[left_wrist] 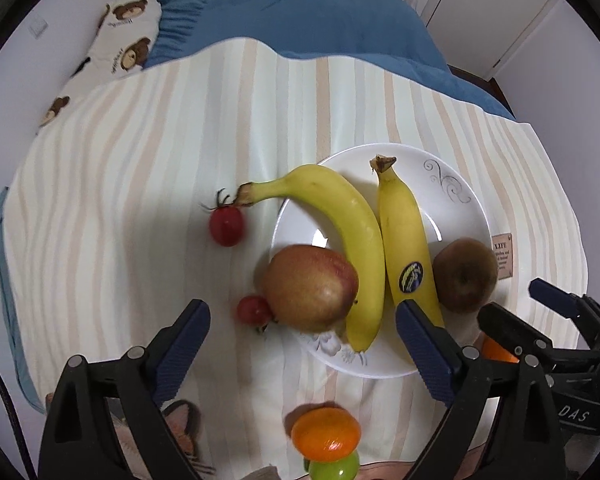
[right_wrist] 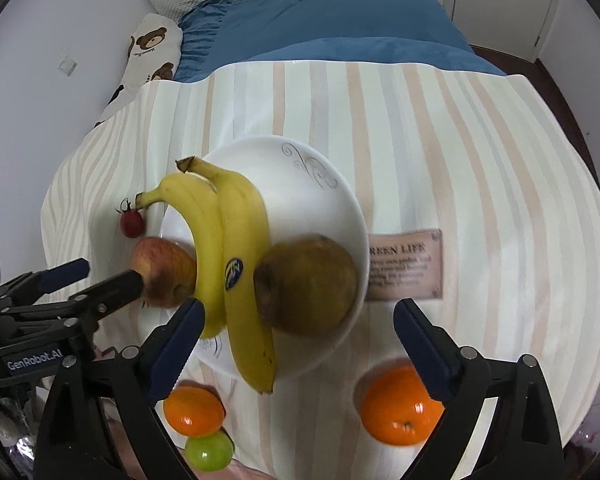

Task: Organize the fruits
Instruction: 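Place the red apple and brown fruit on the plate beside the bananas, then move both tools back toward the green apples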

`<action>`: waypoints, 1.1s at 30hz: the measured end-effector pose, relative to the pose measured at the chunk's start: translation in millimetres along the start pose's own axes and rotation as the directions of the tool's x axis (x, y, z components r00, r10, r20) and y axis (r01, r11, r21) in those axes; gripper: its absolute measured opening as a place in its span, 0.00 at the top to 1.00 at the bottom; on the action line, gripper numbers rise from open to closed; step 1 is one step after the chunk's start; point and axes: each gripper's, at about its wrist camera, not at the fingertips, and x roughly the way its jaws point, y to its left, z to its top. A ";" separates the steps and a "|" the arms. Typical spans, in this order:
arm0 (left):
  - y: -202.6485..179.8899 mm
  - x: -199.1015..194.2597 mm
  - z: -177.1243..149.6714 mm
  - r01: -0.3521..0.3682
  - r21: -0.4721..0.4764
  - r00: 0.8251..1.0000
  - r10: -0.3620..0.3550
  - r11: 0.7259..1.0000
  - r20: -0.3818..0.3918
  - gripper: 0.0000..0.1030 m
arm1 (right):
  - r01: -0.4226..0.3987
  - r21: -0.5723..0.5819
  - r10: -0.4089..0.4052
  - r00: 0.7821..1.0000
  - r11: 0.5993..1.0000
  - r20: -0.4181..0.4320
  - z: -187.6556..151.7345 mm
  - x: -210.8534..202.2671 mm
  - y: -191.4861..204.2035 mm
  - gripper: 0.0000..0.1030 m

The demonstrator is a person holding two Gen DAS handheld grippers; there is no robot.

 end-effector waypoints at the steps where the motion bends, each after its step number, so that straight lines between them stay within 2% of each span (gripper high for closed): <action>1: -0.4 -5.8 -4.4 -0.012 0.006 1.000 0.011 1.000 0.015 0.07 | 0.014 -0.004 -0.014 1.000 1.000 0.009 -4.0 -4.1 0.4 0.05; 7: -2.0 -40.1 -29.7 -0.037 0.015 0.995 0.036 0.999 0.093 0.07 | 0.034 -0.019 -0.033 0.998 0.999 0.061 -28.2 -38.6 2.0 0.05; 11: -6.5 -66.4 -46.3 -0.039 0.011 0.989 0.037 0.999 0.143 0.07 | 0.044 -0.028 -0.040 0.991 0.999 0.130 -47.6 -74.4 6.6 0.05; 15: -10.9 -100.1 -63.9 -0.060 0.007 0.972 0.057 0.998 0.226 0.07 | 0.044 -0.040 -0.035 0.980 0.998 0.197 -61.2 -109.6 16.3 0.05; 21: -13.9 -134.3 -93.1 -0.025 -0.010 0.964 0.026 1.000 0.265 0.07 | 0.028 -0.061 -0.011 0.962 0.998 0.272 -88.3 -155.5 29.4 0.05; 24: -13.1 -139.9 -110.7 -0.014 -0.016 0.965 0.018 1.000 0.262 0.07 | -0.013 -0.059 0.029 0.964 0.998 0.266 -104.0 -167.4 31.4 0.05; 27: -10.8 -132.4 -132.4 -0.039 -0.005 0.971 0.040 0.999 0.235 0.07 | -0.056 -0.051 0.066 0.973 0.997 0.222 -122.4 -162.4 29.5 0.04; 29: -11.0 -111.9 -148.5 -0.062 0.004 0.982 0.060 0.998 0.179 0.07 | -0.076 -0.042 0.082 0.981 0.996 0.174 -133.3 -146.8 26.2 0.04; 33: -14.7 -53.3 -170.7 -0.044 0.008 0.999 0.043 0.999 0.019 0.07 | -0.115 0.013 0.113 0.988 0.993 0.103 -149.5 -116.1 13.0 0.04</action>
